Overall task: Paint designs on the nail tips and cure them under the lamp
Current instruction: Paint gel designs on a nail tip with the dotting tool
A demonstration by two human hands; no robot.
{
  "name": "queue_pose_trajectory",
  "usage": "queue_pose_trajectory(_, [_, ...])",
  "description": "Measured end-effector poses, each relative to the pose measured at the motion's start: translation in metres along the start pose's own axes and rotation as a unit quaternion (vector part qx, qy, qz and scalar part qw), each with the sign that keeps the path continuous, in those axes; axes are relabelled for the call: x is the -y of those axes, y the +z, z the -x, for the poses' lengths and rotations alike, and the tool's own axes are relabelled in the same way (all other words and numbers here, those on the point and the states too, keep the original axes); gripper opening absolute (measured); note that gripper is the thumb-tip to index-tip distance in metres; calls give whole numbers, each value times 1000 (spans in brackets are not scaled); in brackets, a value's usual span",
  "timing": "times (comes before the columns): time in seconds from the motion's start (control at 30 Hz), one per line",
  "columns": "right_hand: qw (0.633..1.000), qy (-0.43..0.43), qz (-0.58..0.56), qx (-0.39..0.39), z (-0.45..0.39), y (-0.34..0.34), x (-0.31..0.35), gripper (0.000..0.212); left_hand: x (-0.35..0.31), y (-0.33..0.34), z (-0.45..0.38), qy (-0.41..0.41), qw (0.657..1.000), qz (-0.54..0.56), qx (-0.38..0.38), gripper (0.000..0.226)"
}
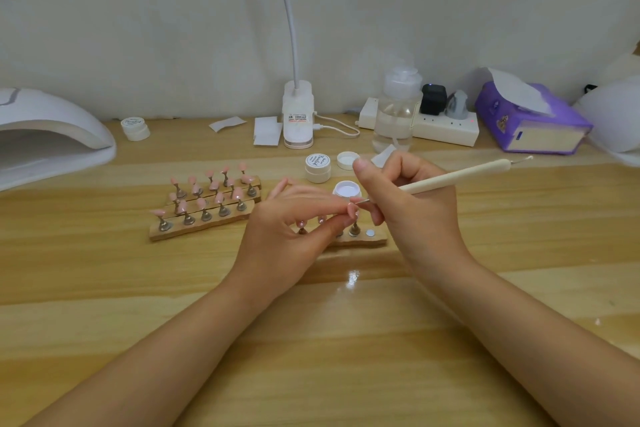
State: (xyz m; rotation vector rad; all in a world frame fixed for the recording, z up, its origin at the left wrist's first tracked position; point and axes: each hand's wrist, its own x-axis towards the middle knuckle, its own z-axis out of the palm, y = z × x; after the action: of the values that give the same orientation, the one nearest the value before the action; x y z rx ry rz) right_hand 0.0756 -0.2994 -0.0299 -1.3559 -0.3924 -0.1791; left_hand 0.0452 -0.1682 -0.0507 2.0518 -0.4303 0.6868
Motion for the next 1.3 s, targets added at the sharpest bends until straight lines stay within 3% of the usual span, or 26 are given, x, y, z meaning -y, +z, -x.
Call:
queue_pose_trajectory(0.13, [1000,2,19,9,0,0,1,41,0,0,-1,2,1000,-1,3,18])
queue_pose_trajectory(0.27, [1000,12,14,8,0,1,2,39,0,1,-1,1,1000,3,-1,31])
queue_pose_trajectory(1.3, [1000,19,3,-1,0,3,2,37,2,2,0,0,1000,2,1,31])
